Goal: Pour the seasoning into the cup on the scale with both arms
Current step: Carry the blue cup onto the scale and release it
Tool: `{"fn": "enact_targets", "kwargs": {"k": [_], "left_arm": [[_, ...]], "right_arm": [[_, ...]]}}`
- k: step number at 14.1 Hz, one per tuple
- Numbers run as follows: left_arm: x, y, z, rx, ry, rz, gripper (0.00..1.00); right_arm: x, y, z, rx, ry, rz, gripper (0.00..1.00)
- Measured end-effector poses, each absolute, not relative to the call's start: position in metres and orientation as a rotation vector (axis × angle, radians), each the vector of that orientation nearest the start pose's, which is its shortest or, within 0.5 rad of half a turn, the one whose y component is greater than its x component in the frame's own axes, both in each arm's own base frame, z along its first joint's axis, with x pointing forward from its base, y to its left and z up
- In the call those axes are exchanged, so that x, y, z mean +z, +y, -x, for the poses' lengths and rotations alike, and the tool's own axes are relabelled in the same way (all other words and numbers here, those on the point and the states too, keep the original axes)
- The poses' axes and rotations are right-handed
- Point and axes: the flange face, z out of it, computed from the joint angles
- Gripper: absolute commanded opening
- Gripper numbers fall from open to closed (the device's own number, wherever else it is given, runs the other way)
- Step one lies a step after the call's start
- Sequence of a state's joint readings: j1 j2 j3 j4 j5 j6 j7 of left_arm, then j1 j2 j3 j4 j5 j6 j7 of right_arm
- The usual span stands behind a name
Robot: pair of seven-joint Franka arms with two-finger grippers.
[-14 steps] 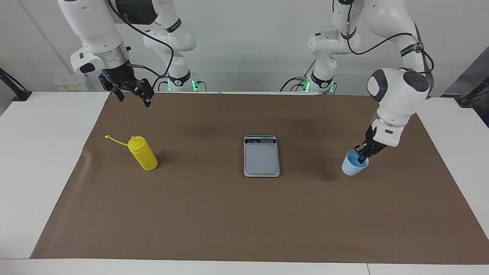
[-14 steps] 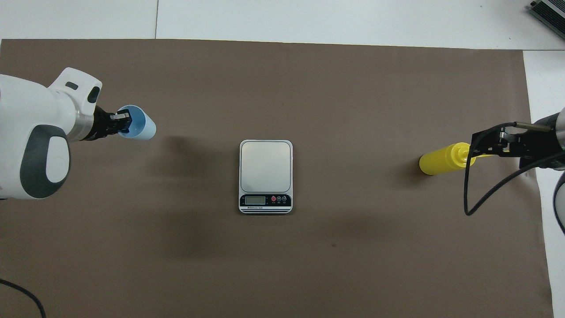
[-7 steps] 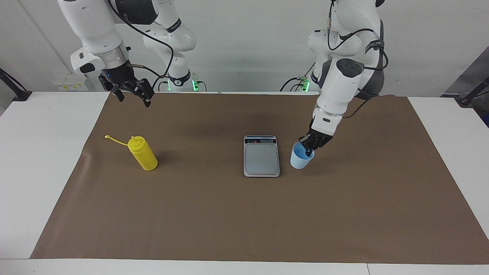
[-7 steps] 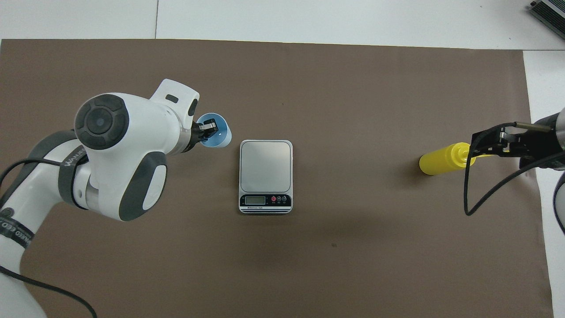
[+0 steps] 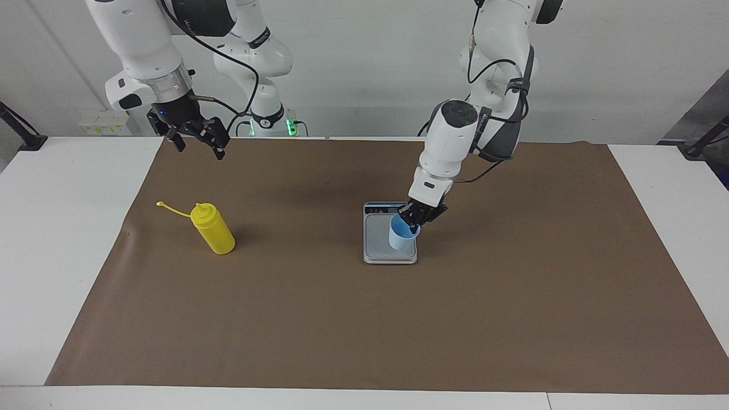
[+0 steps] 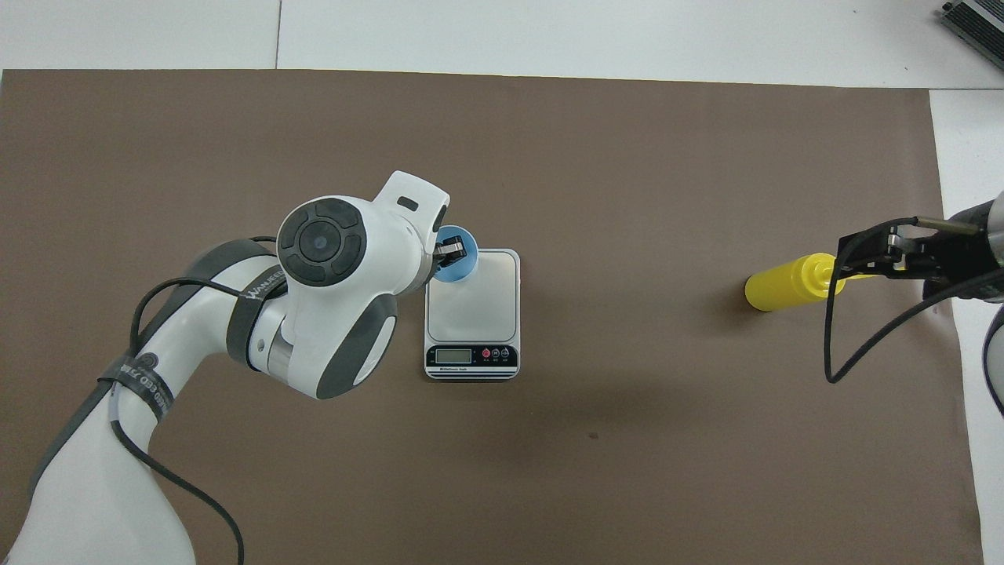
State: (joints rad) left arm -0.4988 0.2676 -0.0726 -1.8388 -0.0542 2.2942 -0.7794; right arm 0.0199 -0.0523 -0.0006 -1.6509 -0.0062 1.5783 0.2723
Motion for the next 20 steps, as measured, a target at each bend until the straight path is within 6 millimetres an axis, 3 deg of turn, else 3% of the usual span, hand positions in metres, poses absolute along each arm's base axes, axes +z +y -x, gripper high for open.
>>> {"fn": "enact_targets", "kwargs": {"k": [5,10,11,12,14,15,20], "left_arm": [[0.392,-0.360,-0.535,-0.152,-0.364,3.276,0.00],[0.387,-0.361,-0.532,-0.134,-0.357,3.269,0.00],[0.387,-0.361,-0.532,-0.130,-0.357,3.268,0.05],[0.386,-0.361,-0.532,-0.128,-0.357,3.266,0.19],[0.386,-0.361,-0.532,-0.125,-0.356,3.265,0.78],[0.386,-0.361,-0.532,-0.125,-0.356,3.265,1.00],[0.386,-0.357,-0.533,-0.145,-0.307,3.224,1.00]], "right_arm": [[0.616,0.010,-0.538,0.030,0.397,3.125,1.00],[0.616,0.010,-0.538,0.030,0.397,3.125,1.00],[0.616,0.010,-0.538,0.030,0.397,3.125,1.00],[0.616,0.010,-0.538,0.030,0.397,3.125,1.00],[0.616,0.010,-0.538,0.030,0.397,3.125,1.00],[0.616,0.010,-0.538,0.030,0.397,3.125,1.00],[0.616,0.010,-0.538,0.030,0.397,3.125,1.00]]}}
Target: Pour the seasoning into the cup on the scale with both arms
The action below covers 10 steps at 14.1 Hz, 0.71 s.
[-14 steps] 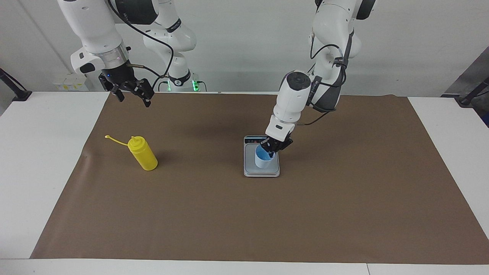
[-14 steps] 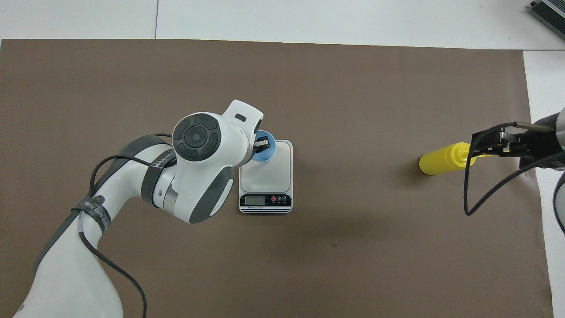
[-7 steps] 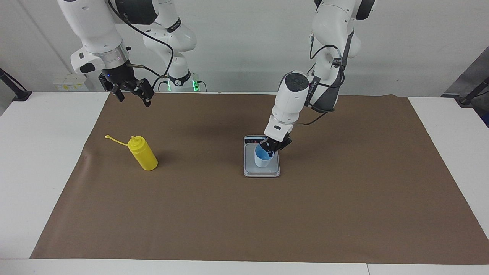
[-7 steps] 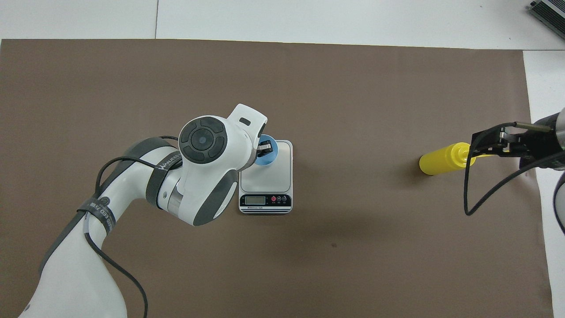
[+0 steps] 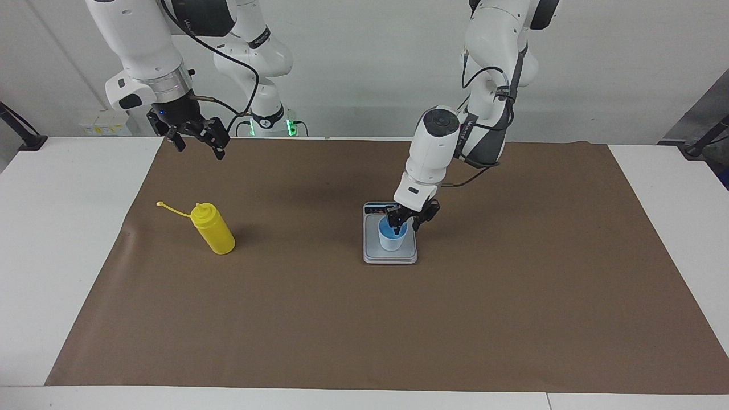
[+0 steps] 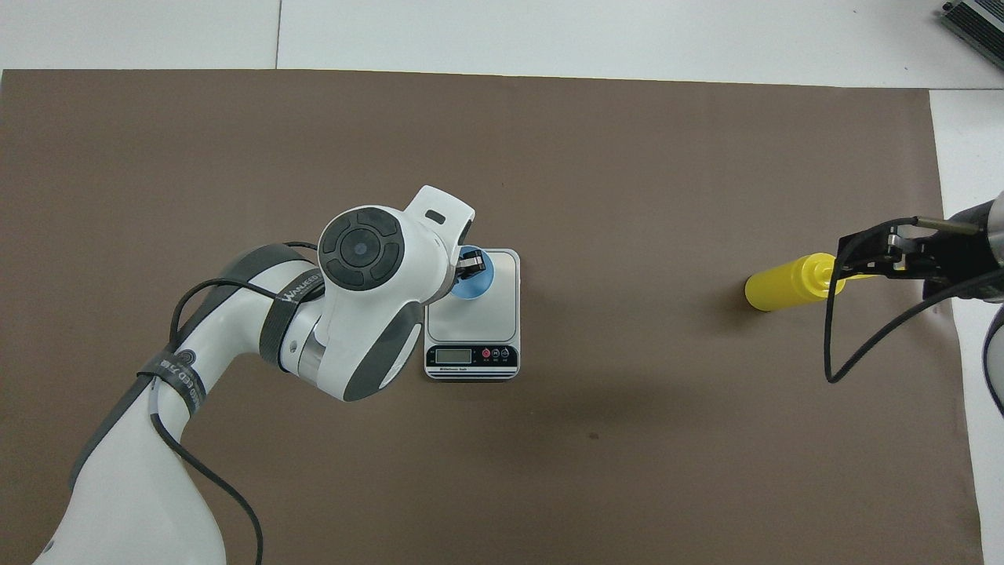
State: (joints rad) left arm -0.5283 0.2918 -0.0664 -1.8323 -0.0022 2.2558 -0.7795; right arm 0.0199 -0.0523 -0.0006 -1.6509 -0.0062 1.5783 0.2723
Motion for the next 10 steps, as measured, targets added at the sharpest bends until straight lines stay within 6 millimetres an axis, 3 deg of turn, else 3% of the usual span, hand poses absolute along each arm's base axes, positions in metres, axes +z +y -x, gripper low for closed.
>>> {"fn": "enact_targets", "kwargs": {"k": [3,6,10], "left_arm": [[0.417,-0.328,-0.550,-0.208,-0.344,3.210,1.00],[0.466,-0.255,-0.570,-0.245,-0.268,3.195,1.00],[0.512,-0.170,-0.577,-0.250,-0.125,3.168,1.00]], "right_arm": [[0.616,0.010,-0.538,0.030,0.397,3.125,1.00],[0.616,0.010,-0.538,0.030,0.397,3.125,1.00],[0.616,0.010,-0.538,0.030,0.397,3.125,1.00]]}}
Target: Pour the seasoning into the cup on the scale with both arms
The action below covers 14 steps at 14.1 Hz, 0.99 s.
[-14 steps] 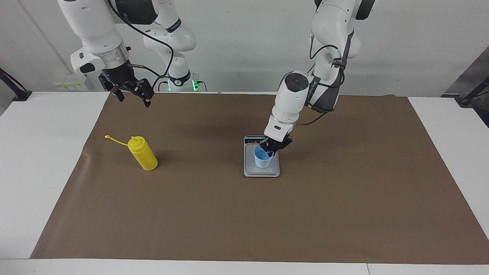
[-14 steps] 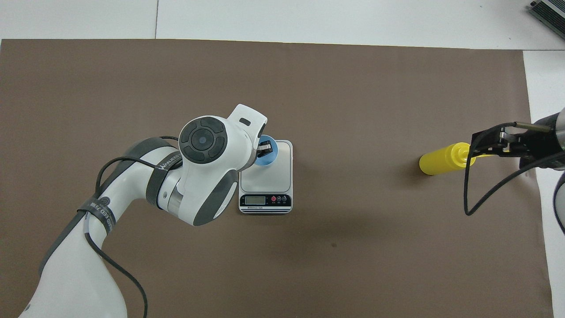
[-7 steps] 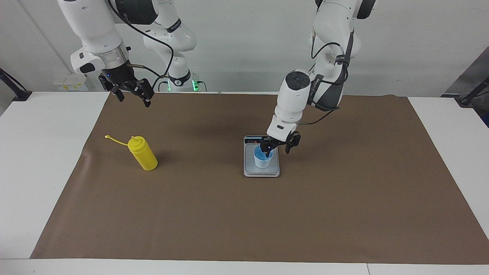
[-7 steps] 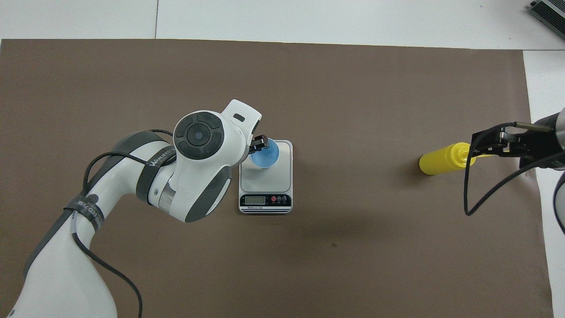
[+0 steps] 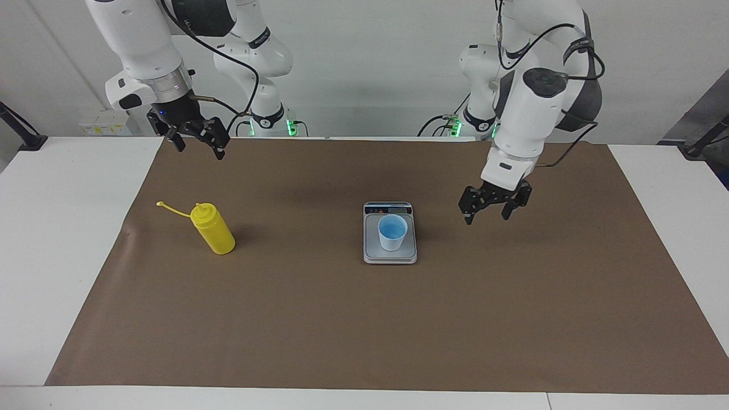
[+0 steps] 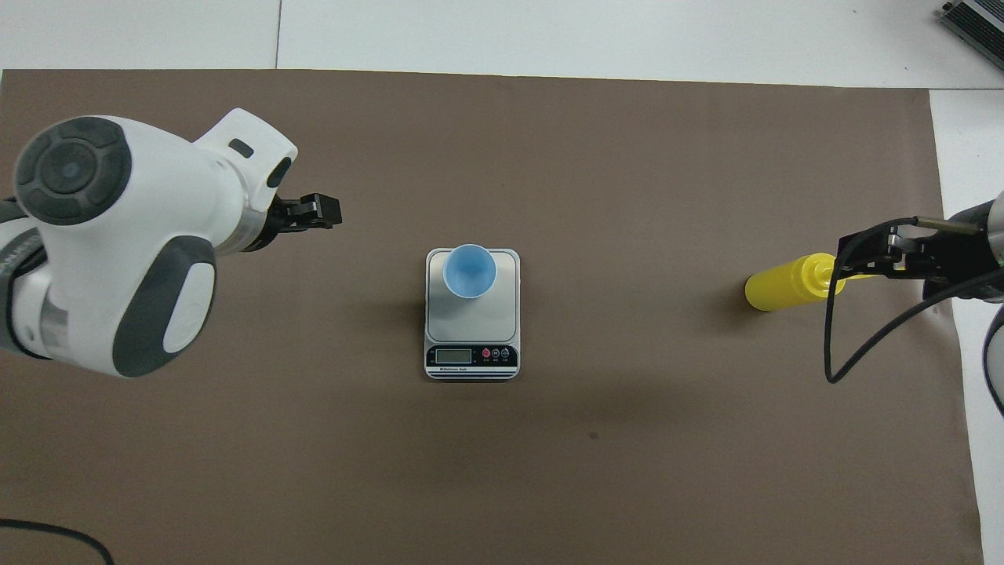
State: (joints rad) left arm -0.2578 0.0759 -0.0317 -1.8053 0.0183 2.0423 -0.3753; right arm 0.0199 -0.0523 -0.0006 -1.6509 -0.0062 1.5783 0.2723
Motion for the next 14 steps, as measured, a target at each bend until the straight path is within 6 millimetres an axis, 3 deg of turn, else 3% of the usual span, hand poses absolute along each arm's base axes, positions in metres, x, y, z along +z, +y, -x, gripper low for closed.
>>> {"fn": "enact_targets", "kwargs": {"k": [3,6,10,14], "left_arm": [[0.531,-0.118,-0.574,-0.216,0.026,3.145,1.00],[0.541,-0.083,-0.570,-0.175,0.148,3.127,1.00],[0.560,-0.052,-0.558,-0.103,0.270,3.110,1.00],[0.610,-0.045,-0.544,-0.044,0.280,3.109,1.00]], "right_arm": [[0.616,0.010,-0.538,0.030,0.397,3.125,1.00],[0.616,0.010,-0.538,0.030,0.397,3.125,1.00],[0.616,0.010,-0.538,0.030,0.397,3.125,1.00],[0.616,0.010,-0.538,0.030,0.397,3.125,1.00]]}}
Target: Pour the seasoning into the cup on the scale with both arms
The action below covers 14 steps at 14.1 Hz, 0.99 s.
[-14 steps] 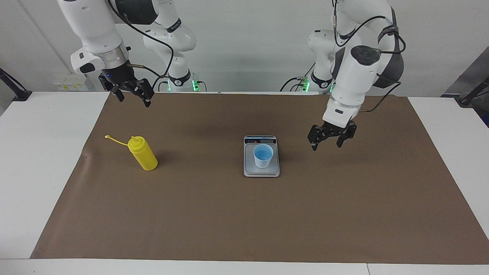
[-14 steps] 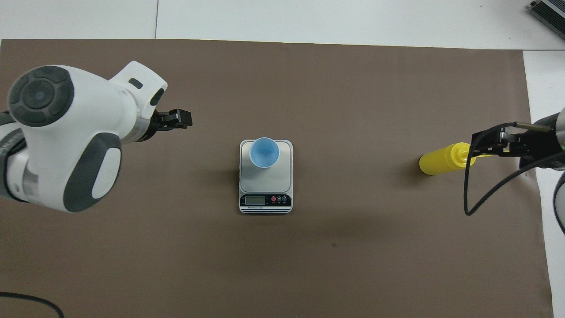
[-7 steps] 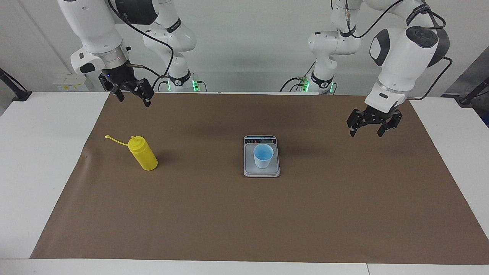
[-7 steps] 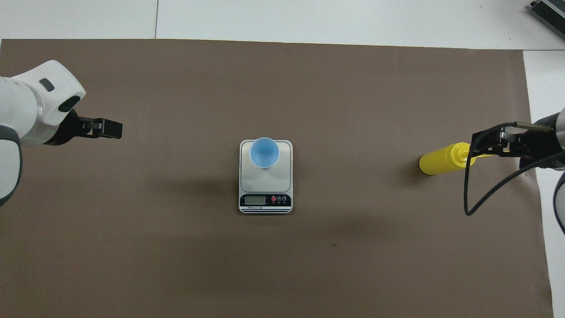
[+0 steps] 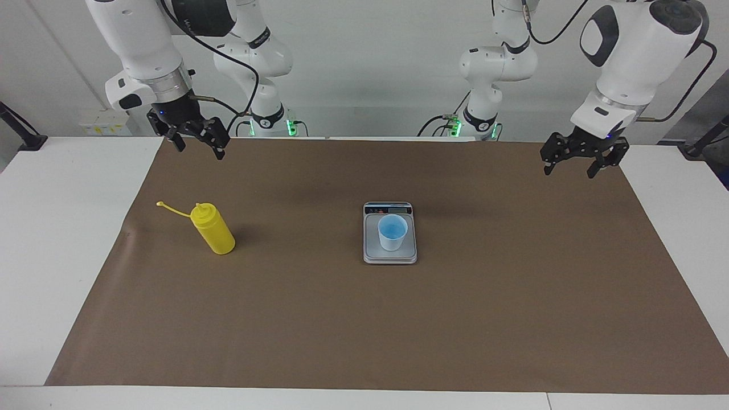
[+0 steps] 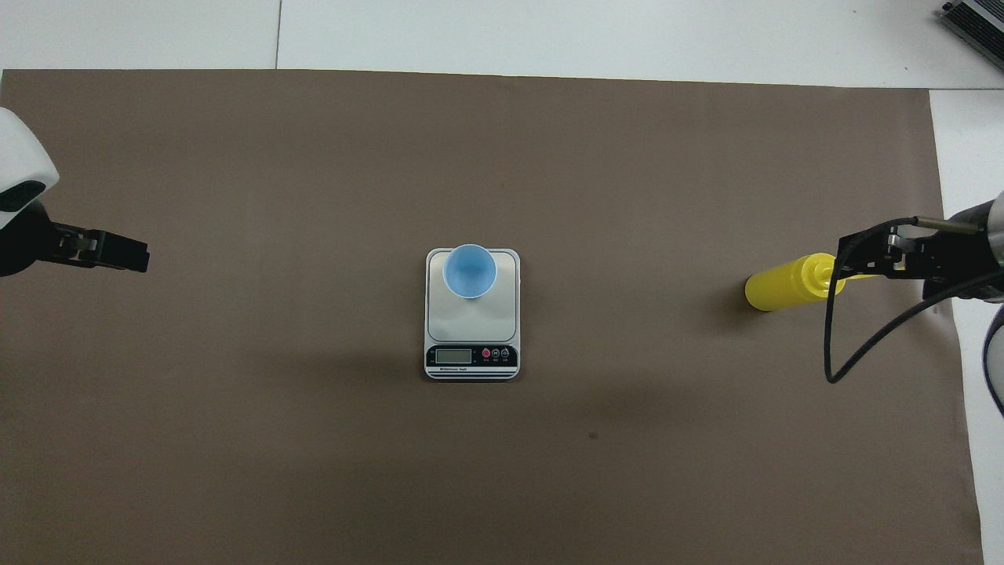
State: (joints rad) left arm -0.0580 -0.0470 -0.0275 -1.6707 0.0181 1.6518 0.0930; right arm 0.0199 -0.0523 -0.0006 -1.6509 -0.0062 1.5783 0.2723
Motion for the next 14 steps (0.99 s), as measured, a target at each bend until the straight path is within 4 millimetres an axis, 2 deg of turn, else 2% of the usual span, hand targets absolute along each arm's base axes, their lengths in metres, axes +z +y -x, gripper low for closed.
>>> {"fn": "enact_targets", "kwargs": {"k": [1,3,7,14], "left_arm": [[0.620,-0.045,-0.541,-0.031,0.282,3.109,1.00],[0.628,-0.048,-0.537,-0.007,0.291,3.108,1.00],[0.626,-0.056,-0.536,0.002,0.315,3.105,1.00],[0.625,-0.052,-0.537,0.001,0.300,3.116,1.00]], "right_arm": [[0.616,0.010,-0.538,0.030,0.397,3.125,1.00],[0.616,0.010,-0.538,0.030,0.397,3.125,1.00],[0.616,0.010,-0.538,0.030,0.397,3.125,1.00],[0.616,0.010,-0.538,0.030,0.397,3.125,1.00]]}}
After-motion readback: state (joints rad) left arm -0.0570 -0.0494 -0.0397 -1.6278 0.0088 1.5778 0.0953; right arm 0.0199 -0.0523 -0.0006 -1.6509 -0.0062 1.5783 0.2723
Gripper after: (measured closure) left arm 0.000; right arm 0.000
